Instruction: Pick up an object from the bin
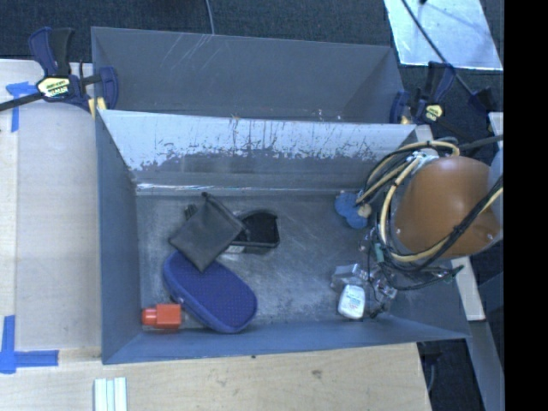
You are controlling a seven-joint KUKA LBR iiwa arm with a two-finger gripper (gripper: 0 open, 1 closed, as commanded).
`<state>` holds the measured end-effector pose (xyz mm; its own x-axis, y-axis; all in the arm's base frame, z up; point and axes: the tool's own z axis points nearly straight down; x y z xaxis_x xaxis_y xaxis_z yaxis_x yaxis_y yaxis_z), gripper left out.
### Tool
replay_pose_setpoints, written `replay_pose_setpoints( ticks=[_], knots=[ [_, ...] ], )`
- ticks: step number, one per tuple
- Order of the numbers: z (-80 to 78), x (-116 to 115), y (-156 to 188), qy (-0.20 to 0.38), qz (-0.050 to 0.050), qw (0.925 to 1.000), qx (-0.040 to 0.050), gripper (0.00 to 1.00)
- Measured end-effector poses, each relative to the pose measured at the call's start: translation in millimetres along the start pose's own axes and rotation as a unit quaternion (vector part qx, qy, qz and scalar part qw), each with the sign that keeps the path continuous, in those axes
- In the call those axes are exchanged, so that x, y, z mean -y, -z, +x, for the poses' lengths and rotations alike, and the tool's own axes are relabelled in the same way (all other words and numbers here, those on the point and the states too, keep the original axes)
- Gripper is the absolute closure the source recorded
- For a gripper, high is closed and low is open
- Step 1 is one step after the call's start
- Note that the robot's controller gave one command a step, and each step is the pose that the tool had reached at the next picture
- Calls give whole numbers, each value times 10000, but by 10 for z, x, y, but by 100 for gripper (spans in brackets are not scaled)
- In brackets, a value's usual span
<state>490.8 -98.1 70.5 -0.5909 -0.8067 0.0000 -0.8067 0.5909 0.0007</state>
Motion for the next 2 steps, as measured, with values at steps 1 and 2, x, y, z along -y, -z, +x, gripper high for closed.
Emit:
replay_pose_setpoints(
  ticks=[1,2],
  knots=[
    [-506,-30,1053,-13,50,10000,42,100],
    [-502,8,1641,-155,46,9999,31,100]
  ],
)
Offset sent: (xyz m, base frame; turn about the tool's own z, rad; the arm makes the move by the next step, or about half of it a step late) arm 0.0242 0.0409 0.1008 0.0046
